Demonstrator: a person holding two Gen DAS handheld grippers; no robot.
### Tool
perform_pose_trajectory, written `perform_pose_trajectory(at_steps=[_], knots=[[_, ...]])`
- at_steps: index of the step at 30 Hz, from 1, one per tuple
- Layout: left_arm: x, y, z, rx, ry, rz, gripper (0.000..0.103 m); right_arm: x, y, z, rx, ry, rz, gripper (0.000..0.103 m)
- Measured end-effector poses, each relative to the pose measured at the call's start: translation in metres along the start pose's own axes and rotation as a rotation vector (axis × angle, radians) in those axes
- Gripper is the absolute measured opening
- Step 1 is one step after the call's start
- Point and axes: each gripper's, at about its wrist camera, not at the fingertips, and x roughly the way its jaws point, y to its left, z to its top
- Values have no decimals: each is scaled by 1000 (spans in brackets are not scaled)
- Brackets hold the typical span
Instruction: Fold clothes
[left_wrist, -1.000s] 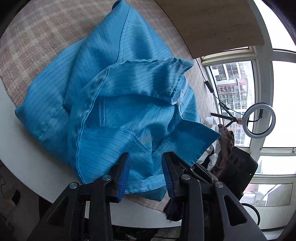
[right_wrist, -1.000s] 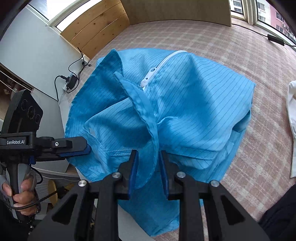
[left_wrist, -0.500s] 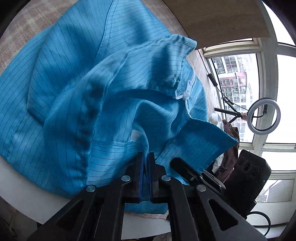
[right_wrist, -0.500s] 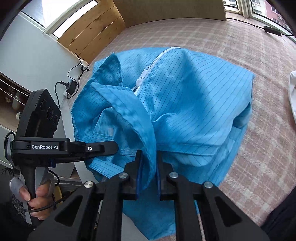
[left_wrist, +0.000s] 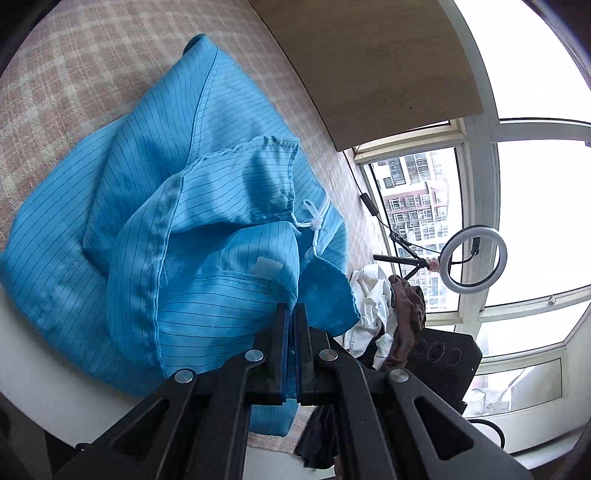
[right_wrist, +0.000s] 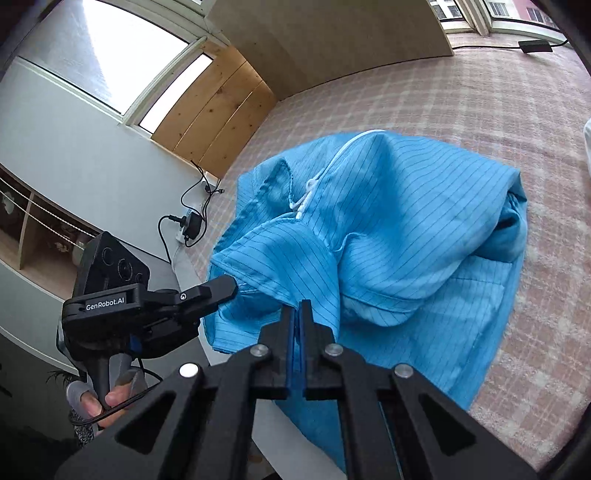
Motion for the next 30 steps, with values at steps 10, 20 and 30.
perform_pose_trajectory(at_steps=[10,20,30], knots=[[-5,15,-2,-31,-8,3,1,-13,-11,-23,164,59,-50,25],[11,9,6,59,120,15,1,18,-12,-31,338,18,49,25],[-6,20,33,75,164,-13,1,-15,0,-28,256,-383,161,2]])
